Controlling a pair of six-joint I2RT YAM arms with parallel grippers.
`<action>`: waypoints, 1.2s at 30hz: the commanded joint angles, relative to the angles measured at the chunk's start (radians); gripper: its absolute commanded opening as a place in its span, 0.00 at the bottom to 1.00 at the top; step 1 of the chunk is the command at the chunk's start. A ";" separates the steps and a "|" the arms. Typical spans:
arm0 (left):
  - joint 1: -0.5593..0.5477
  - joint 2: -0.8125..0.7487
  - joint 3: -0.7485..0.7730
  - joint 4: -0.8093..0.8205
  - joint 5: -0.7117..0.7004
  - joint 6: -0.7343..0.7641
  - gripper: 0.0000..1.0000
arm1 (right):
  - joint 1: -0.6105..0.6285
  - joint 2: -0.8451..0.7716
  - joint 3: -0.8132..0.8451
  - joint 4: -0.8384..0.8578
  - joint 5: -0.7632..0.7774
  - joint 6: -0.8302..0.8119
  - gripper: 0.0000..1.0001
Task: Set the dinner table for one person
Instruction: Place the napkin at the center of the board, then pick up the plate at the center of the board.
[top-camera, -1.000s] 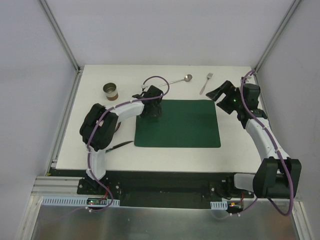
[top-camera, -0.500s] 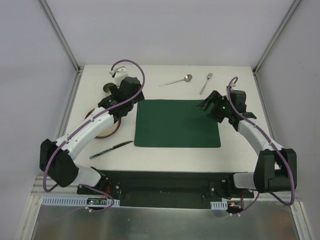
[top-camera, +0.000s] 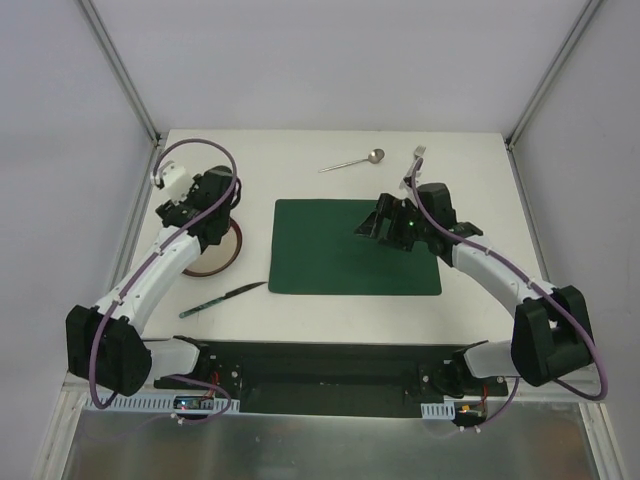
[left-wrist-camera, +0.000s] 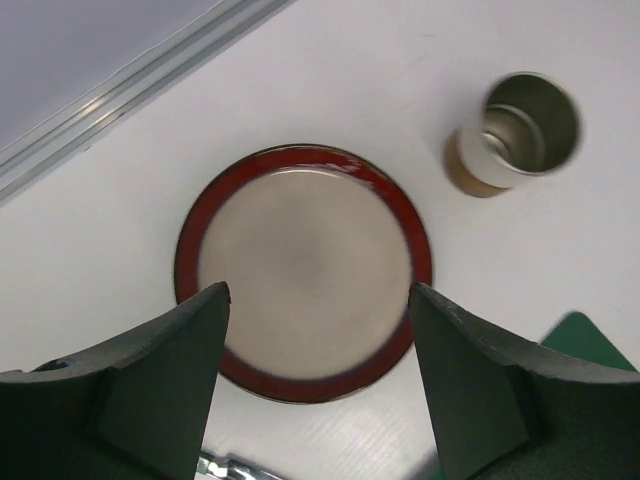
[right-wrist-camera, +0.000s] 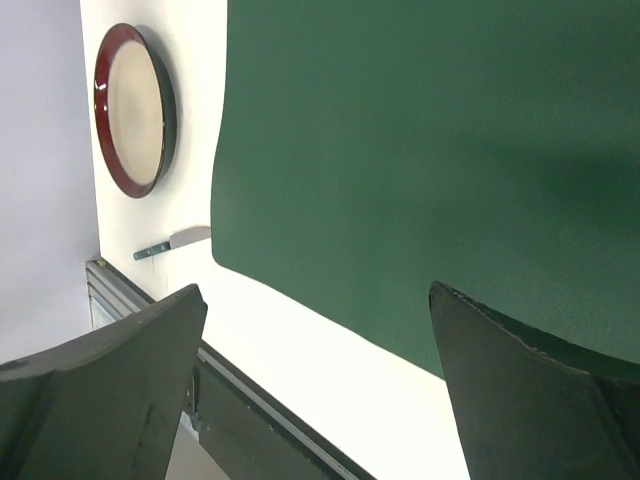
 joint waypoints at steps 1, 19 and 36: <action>0.160 0.004 -0.082 -0.128 0.084 -0.189 0.71 | 0.007 -0.107 -0.053 0.009 -0.001 -0.016 0.96; 0.492 -0.059 -0.345 0.009 0.548 -0.340 0.73 | -0.079 -0.211 -0.143 0.047 -0.121 0.007 0.96; 0.508 0.016 -0.435 0.191 0.687 -0.369 0.71 | -0.169 -0.190 -0.168 0.083 -0.217 0.057 0.96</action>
